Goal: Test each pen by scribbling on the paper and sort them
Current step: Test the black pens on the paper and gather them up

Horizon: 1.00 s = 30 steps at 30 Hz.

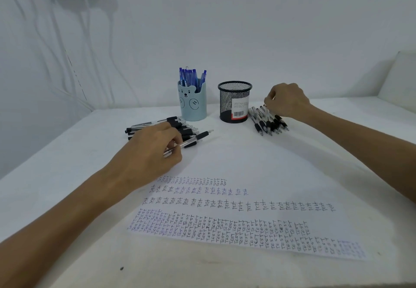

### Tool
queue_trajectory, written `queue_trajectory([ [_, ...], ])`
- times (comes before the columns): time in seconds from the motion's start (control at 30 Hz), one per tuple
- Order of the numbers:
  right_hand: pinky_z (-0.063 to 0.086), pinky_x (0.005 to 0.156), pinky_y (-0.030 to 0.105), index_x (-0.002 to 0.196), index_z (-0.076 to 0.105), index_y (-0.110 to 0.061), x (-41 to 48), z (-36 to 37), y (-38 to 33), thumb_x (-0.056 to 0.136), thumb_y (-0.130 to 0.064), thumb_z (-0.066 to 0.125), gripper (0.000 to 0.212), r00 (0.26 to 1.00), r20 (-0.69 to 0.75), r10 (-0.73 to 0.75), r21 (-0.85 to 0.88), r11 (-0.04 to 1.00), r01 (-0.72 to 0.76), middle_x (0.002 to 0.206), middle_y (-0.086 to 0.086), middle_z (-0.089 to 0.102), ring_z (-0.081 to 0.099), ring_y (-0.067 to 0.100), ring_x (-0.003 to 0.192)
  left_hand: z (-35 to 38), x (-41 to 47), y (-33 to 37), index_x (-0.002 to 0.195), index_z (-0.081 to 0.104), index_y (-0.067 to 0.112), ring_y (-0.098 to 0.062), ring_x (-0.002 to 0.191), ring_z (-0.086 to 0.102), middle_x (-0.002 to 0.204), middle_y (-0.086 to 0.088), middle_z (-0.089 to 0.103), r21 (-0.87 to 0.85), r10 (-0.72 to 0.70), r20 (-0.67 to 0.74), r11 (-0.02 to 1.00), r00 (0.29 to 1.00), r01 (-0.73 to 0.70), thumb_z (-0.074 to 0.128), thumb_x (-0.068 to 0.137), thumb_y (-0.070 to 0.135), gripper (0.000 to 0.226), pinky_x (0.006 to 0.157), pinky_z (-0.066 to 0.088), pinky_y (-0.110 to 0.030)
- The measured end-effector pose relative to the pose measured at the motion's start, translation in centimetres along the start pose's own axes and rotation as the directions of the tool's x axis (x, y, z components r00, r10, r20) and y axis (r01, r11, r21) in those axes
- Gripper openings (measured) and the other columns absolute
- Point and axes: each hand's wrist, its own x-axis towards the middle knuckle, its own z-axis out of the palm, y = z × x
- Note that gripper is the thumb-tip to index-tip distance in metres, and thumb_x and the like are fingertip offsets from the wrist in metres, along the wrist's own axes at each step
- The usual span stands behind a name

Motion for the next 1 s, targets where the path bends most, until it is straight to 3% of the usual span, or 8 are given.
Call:
queue_trajectory([
  [0.23, 0.044, 0.067, 0.032, 0.099, 0.069, -0.009, -1.0, 1.2, -0.4, 0.093, -0.021, 0.054, 0.02, 0.998, 0.004, -0.057, -0.046, 0.997, 0.057, 0.1, 0.012, 0.071, 0.064, 0.035, 0.095, 0.2, 0.2, 0.0, 0.107, 0.069, 0.016, -0.005, 0.081, 0.056, 0.102, 0.008, 0.06, -0.05, -0.005, -0.048, 0.999, 0.999, 0.002, 0.06, 0.098, 0.015, 0.013, 0.073, 0.04, -0.016],
  [0.4, 0.04, 0.067, 0.033, 0.102, 0.064, -0.004, -3.4, 0.4, -2.8, 0.093, -0.02, 0.052, 0.022, 0.973, -0.092, -0.21, -0.252, 0.951, 0.181, 0.101, 0.015, 0.065, 0.057, 0.035, 0.085, 0.1, 0.4, 0.1, 0.111, 0.07, 0.015, 0.002, 0.085, 0.058, 0.103, 0.008, 0.059, -0.2, -0.016, -0.11, 0.98, 0.994, -0.006, 0.056, 0.104, 0.012, 0.016, 0.072, 0.043, -0.009],
  [0.5, 0.039, 0.07, 0.034, 0.102, 0.063, -0.008, -6.5, 0.1, -5.6, 0.093, -0.027, 0.052, 0.024, 0.934, -0.104, -0.343, -0.292, 0.908, 0.301, 0.105, 0.01, 0.065, 0.059, 0.035, 0.095, -0.3, 0.4, 0.7, 0.11, 0.068, 0.016, -0.001, 0.086, 0.063, 0.103, 0.01, 0.062, -0.333, -0.058, -0.18, 0.943, 0.982, -0.006, 0.058, 0.103, 0.013, 0.013, 0.069, 0.051, -0.012],
  [0.57, 0.045, 0.076, 0.036, 0.105, 0.063, -0.012, -8.7, 0.1, -6.9, 0.093, -0.034, 0.049, 0.029, 0.855, -0.098, -0.509, -0.179, 0.854, 0.488, 0.11, 0.004, 0.064, 0.057, 0.03, 0.106, -0.6, 0.2, 1.5, 0.107, 0.066, 0.015, -0.008, 0.081, 0.068, 0.099, 0.01, 0.066, -0.458, -0.118, -0.216, 0.889, 0.969, 0.006, 0.062, 0.101, 0.011, 0.008, 0.065, 0.052, -0.012],
  [0.67, 0.044, 0.086, 0.034, 0.124, 0.059, -0.016, -11.3, -0.1, -8.4, 0.095, -0.04, 0.044, 0.041, 0.643, 0.039, -0.765, 0.014, 0.643, 0.765, 0.118, -0.001, 0.062, 0.051, 0.019, 0.112, -1.1, 0.1, 2.4, 0.103, 0.065, 0.014, -0.016, 0.083, 0.072, 0.096, 0.004, 0.07, -0.587, -0.173, -0.241, 0.81, 0.955, -0.002, 0.07, 0.096, 0.011, 0.009, 0.064, 0.054, -0.015],
  [0.8, 0.042, 0.069, 0.037, 0.112, 0.057, -0.004, -12.1, 0.9, -9.5, 0.103, -0.019, 0.05, 0.018, 0.481, 0.005, -0.877, 0.026, 0.481, 0.876, 0.097, 0.006, 0.063, 0.053, 0.024, 0.083, -1.3, 0.1, 2.8, 0.105, 0.065, 0.011, -0.022, 0.094, 0.074, 0.099, 0.002, 0.073, -0.599, -0.113, -0.257, 0.798, 0.96, -0.066, 0.078, 0.091, 0.016, 0.02, 0.075, 0.06, -0.026],
  [0.9, 0.031, 0.062, 0.029, 0.091, 0.051, -0.007, -12.4, 1.2, -9.3, 0.101, -0.022, 0.049, 0.018, 0.526, -0.041, -0.849, 0.17, 0.513, 0.841, 0.08, -0.001, 0.054, 0.043, 0.018, 0.067, -1.4, 0.0, 2.7, 0.113, 0.063, 0.008, -0.023, 0.101, 0.073, 0.107, 0.002, 0.072, -0.57, -0.045, -0.284, 0.811, 0.958, -0.131, 0.07, 0.095, 0.031, 0.03, 0.08, 0.059, -0.026],
  [1.0, 0.027, 0.055, 0.027, 0.069, 0.046, -0.008, -12.7, 0.8, -9.1, 0.091, -0.067, 0.053, 0.063, 0.662, -0.012, -0.75, 0.244, 0.64, 0.729, 0.06, -0.003, 0.046, 0.038, 0.014, 0.056, -1.5, 0.0, 2.3, 0.116, 0.063, 0.005, -0.025, 0.101, 0.07, 0.107, -0.004, 0.071, -0.557, 0.022, -0.27, 0.812, 0.963, -0.175, 0.047, 0.101, 0.023, 0.028, 0.083, 0.056, -0.027],
])
